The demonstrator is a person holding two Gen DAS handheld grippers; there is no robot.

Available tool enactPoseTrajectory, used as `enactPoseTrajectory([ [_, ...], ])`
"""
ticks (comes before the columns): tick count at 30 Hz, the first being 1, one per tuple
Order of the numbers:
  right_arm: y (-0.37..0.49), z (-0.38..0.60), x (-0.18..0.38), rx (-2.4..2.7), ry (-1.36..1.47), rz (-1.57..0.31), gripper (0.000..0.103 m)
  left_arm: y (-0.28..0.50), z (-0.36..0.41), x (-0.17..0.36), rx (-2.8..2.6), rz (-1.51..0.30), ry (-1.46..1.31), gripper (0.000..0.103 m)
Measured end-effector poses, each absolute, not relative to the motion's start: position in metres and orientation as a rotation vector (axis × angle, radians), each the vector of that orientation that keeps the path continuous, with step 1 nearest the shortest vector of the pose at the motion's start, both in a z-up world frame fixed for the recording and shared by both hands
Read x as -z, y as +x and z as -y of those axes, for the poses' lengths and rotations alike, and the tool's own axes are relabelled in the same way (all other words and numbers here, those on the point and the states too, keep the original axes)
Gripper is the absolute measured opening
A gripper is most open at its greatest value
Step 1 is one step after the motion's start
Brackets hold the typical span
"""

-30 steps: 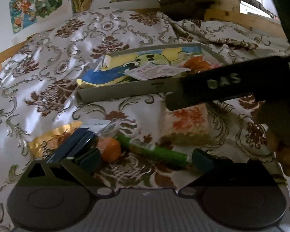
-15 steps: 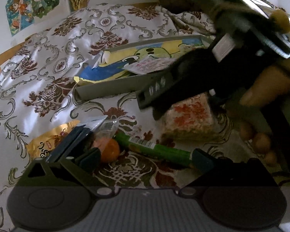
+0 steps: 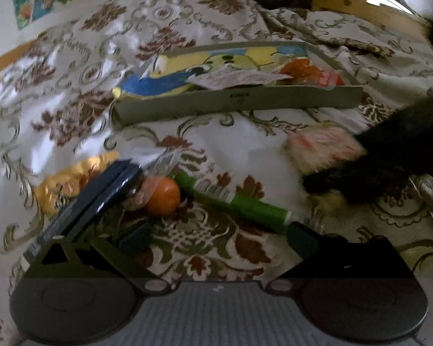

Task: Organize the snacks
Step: 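Lower the right tool onto the rice cake block and close it, then grasp the green tube snack with the left tool while the right tool holds the rice cake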

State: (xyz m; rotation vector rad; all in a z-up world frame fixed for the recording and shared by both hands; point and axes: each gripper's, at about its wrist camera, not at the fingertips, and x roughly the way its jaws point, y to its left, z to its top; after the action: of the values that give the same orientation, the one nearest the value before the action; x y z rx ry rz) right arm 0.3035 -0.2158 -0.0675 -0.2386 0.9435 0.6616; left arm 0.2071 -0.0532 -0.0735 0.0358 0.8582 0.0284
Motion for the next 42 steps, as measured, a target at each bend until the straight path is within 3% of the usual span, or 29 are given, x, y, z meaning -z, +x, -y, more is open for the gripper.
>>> enactPoseTrajectory([
  [14, 0.252, 0.235, 0.066, -0.647, -0.237, -0.828, 0.086, 0.243, 0.053, 0.078, -0.127, -0.896, -0.219, 0.100],
  [15, 0.251, 0.236, 0.067, -0.646, -0.235, -0.819, 0.086, 0.246, 0.055, 0.080, -0.134, -0.903, -0.238, 0.093],
  [28, 0.241, 0.236, 0.071, -0.659, -0.268, -0.760, 0.086, 0.233, 0.051, 0.083, -0.113, -0.854, -0.234, 0.046],
  [34, 0.237, 0.236, 0.070, -0.667, -0.274, -0.751, 0.086, 0.215, 0.034, 0.081, -0.019, -0.870, -0.335, 0.039],
  [42, 0.232, 0.234, 0.073, -0.684, -0.284, -0.747, 0.087, 0.210, 0.032, 0.080, 0.145, -0.943, -0.268, 0.039],
])
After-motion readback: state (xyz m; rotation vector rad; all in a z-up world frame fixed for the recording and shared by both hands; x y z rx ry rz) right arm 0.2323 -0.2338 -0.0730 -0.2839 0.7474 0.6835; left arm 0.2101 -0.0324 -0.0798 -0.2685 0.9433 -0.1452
